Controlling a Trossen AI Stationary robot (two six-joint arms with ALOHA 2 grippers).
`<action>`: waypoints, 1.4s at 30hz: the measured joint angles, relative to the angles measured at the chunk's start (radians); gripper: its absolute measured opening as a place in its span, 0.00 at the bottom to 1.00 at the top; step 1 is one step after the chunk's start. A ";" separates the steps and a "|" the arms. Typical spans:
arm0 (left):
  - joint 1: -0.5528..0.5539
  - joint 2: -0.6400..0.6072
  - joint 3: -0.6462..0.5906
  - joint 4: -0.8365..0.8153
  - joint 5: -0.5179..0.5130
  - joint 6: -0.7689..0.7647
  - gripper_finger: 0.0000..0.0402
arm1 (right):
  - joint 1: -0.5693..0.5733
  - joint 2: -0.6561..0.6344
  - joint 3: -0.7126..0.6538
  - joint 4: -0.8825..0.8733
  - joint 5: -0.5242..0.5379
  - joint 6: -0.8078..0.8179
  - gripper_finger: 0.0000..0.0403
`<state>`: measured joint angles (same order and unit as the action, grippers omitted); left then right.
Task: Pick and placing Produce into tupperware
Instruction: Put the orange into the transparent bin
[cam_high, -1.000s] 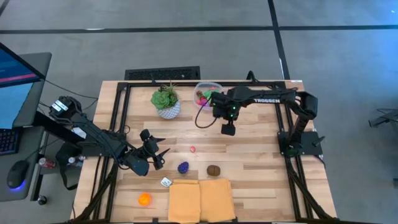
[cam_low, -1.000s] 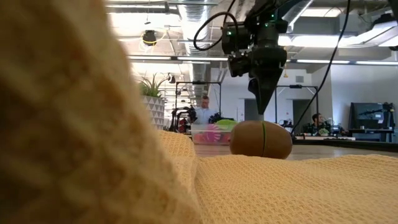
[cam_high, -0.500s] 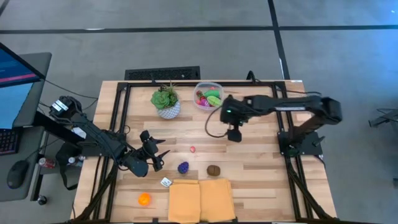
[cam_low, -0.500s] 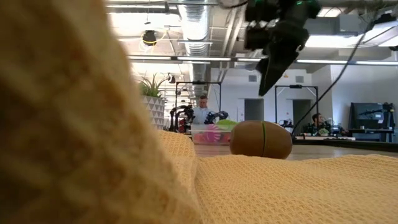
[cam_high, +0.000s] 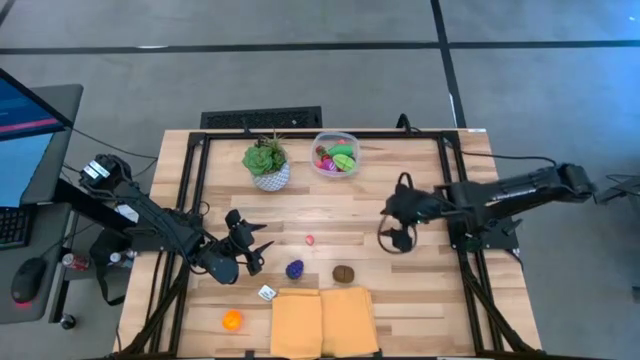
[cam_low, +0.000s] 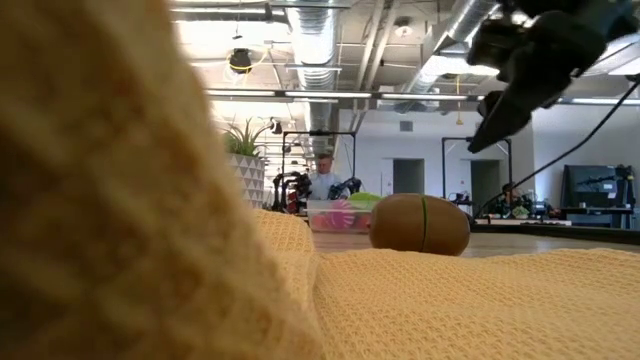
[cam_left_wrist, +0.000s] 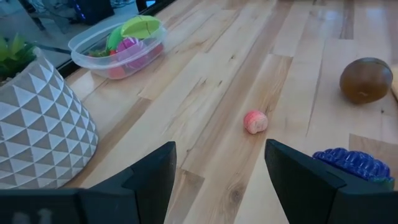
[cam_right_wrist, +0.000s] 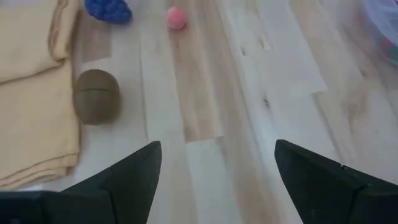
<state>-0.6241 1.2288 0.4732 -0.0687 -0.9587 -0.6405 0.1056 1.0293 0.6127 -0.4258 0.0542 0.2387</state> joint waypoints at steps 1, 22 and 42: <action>0.000 0.000 0.000 0.006 0.000 0.004 0.59 | 0.027 -0.010 -0.024 0.031 0.021 0.020 0.83; 0.000 0.000 0.000 0.015 -0.003 0.027 0.59 | 0.437 0.237 -0.228 0.853 0.307 0.086 0.83; 0.000 0.000 0.000 0.252 0.379 0.255 0.59 | 0.444 0.403 -0.227 1.069 0.339 0.076 0.83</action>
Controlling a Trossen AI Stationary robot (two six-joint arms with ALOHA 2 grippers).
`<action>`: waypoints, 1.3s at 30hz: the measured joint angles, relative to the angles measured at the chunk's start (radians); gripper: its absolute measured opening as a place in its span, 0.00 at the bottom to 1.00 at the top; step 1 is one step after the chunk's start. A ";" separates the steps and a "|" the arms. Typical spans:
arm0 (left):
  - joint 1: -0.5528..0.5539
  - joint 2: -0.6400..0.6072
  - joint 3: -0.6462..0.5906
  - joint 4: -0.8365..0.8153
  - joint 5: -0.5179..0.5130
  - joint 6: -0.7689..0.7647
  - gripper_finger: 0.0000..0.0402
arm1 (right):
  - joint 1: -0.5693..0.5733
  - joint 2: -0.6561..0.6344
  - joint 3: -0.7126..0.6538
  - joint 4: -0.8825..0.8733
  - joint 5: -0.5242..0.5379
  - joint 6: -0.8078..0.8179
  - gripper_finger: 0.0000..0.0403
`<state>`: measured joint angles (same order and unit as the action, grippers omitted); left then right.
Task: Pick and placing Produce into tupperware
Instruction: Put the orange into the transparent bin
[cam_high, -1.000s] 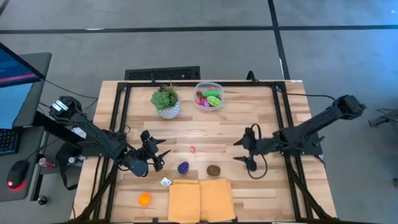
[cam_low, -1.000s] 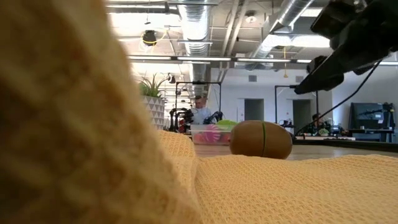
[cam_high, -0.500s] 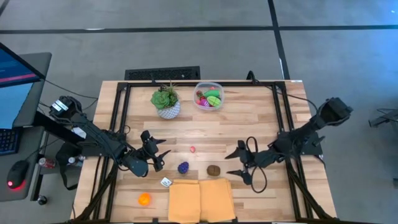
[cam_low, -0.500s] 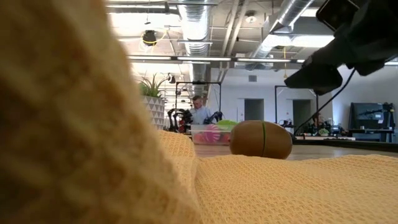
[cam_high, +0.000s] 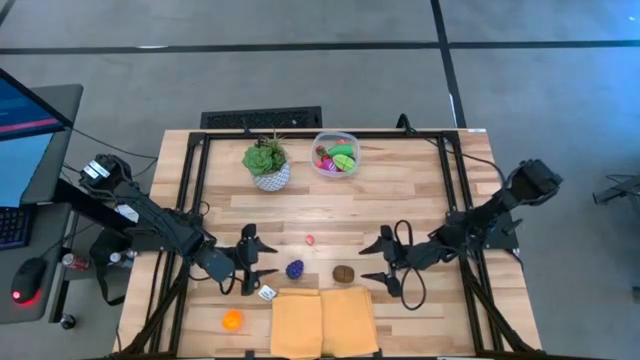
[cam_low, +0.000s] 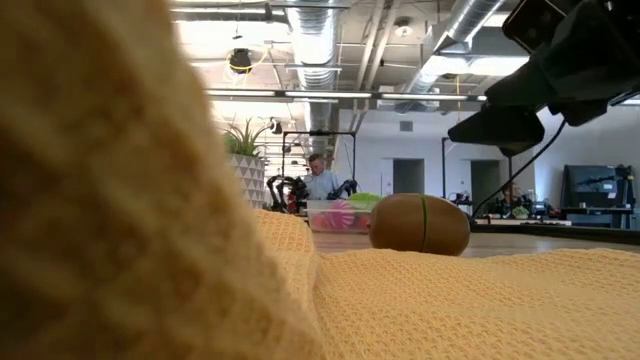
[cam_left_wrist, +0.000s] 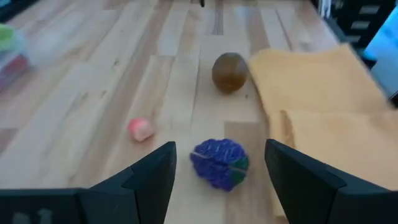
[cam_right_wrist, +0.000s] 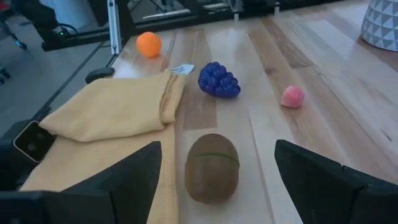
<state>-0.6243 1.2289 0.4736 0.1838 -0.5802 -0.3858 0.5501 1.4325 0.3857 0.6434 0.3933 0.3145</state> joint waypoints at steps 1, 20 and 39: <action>0.001 0.000 0.000 0.008 0.002 -0.018 0.59 | 0.000 -0.005 0.000 0.000 0.000 0.000 0.83; -0.013 0.000 0.004 0.008 0.605 -0.427 0.59 | 0.020 -0.021 0.000 -0.071 -0.003 -0.008 0.83; -0.278 0.196 0.385 -0.548 0.355 -0.534 0.47 | 0.004 -0.021 0.000 -0.055 0.004 0.029 0.83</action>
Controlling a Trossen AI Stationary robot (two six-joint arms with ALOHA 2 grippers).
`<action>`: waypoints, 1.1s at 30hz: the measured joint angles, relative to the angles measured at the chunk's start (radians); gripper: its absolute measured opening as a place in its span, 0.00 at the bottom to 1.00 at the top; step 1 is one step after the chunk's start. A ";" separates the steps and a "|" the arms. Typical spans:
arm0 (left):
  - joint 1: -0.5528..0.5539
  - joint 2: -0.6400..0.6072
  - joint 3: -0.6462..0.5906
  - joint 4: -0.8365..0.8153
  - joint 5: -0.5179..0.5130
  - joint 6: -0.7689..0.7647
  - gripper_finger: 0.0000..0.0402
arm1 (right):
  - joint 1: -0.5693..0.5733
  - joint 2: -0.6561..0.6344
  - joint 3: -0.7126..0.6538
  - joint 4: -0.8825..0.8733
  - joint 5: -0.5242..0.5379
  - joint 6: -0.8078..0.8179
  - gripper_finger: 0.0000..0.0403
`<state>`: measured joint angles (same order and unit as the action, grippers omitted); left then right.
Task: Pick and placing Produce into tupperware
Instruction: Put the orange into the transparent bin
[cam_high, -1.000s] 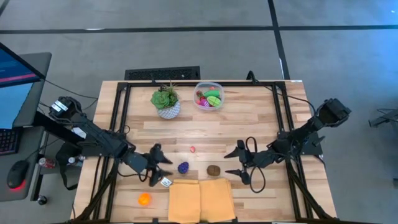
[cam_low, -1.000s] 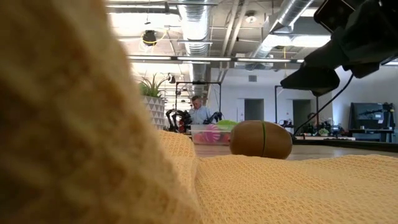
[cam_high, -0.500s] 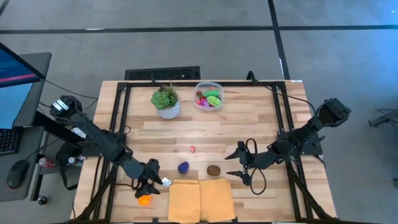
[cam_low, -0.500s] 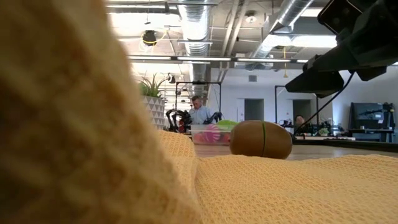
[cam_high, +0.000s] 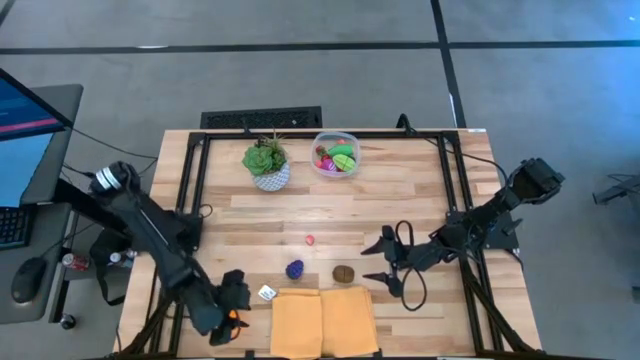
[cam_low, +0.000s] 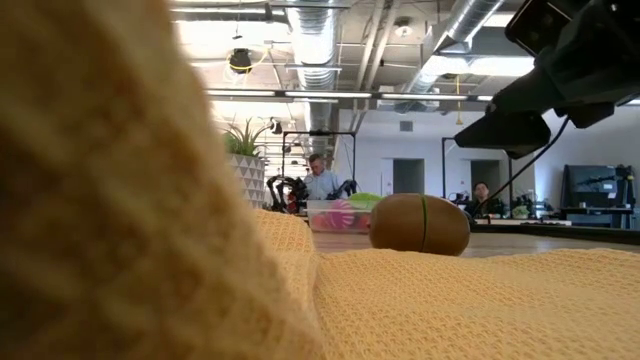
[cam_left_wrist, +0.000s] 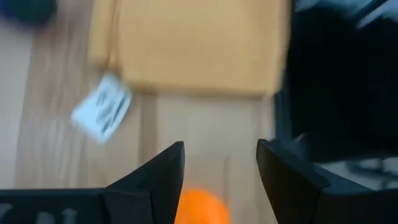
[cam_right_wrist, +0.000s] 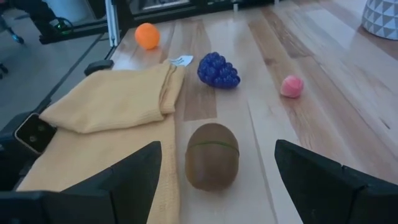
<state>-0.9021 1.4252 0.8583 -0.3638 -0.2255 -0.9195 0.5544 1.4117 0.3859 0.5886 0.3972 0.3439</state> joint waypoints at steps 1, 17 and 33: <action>-0.004 0.035 0.027 -0.051 0.015 -0.023 0.47 | -0.001 0.000 0.000 0.005 0.000 0.000 0.83; -0.042 0.263 0.353 -0.498 0.075 -0.462 0.47 | 0.016 0.000 0.001 0.031 -0.003 -0.011 0.83; -0.036 0.263 0.352 -0.565 0.195 -0.846 0.47 | 0.022 0.000 0.001 -0.059 -0.007 -0.014 0.83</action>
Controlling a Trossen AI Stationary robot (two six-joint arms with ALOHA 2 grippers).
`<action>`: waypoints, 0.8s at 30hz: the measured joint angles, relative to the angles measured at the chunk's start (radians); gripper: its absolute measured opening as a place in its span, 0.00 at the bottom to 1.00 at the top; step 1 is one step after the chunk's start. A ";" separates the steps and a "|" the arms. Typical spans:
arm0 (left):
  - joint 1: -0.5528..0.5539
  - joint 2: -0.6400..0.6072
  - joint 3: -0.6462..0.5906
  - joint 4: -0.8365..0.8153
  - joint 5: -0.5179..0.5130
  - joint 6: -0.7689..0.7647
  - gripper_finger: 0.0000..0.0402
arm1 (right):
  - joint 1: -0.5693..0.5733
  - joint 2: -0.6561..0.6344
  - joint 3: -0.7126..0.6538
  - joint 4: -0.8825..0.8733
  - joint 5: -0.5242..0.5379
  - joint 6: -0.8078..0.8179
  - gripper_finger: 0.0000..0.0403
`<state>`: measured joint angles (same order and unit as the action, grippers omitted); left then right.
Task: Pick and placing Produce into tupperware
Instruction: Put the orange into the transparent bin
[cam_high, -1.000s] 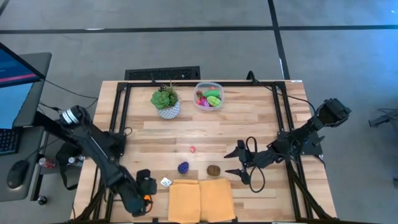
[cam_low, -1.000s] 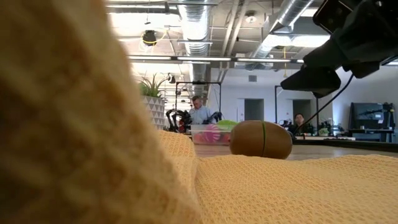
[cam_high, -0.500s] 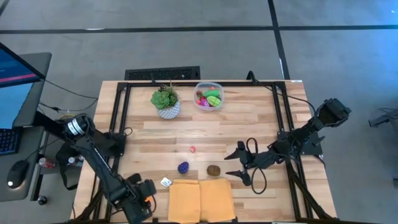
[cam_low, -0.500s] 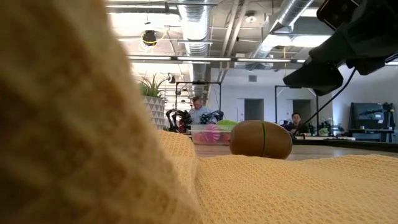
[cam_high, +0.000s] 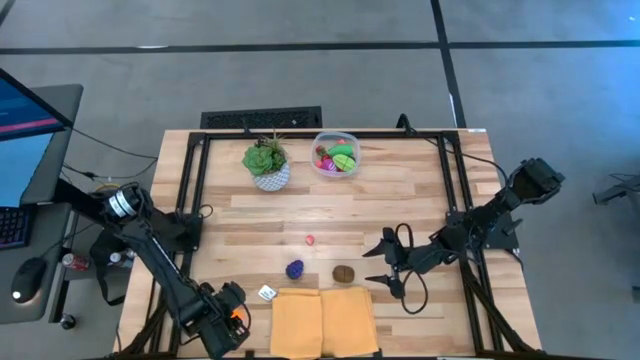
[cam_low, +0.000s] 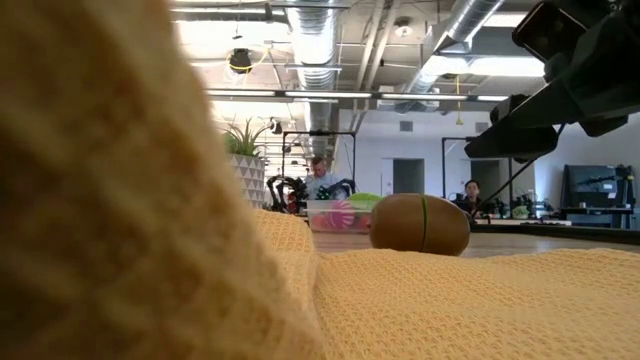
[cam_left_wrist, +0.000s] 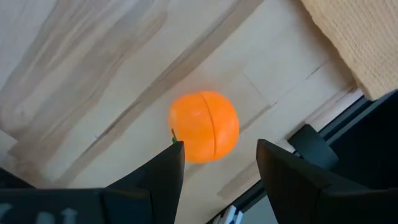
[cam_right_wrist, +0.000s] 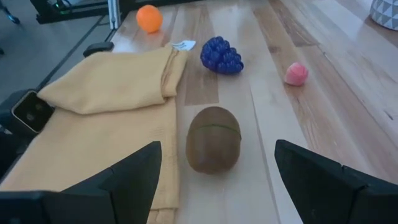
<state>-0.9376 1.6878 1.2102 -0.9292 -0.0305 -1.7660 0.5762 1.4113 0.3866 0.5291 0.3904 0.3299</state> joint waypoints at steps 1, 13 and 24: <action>0.000 0.000 0.000 0.001 0.000 -0.007 0.47 | 0.000 0.000 0.000 -0.001 0.000 -0.001 0.83; -0.001 0.000 0.000 -0.003 0.026 0.057 0.64 | 0.000 0.000 0.000 0.002 0.000 -0.016 0.83; -0.001 -0.001 -0.024 -0.042 0.026 0.039 0.80 | 0.000 0.000 0.000 0.002 0.000 -0.016 0.83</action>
<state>-0.9382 1.6871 1.1866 -0.9708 -0.0044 -1.7274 0.5762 1.4113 0.3866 0.5308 0.3904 0.3141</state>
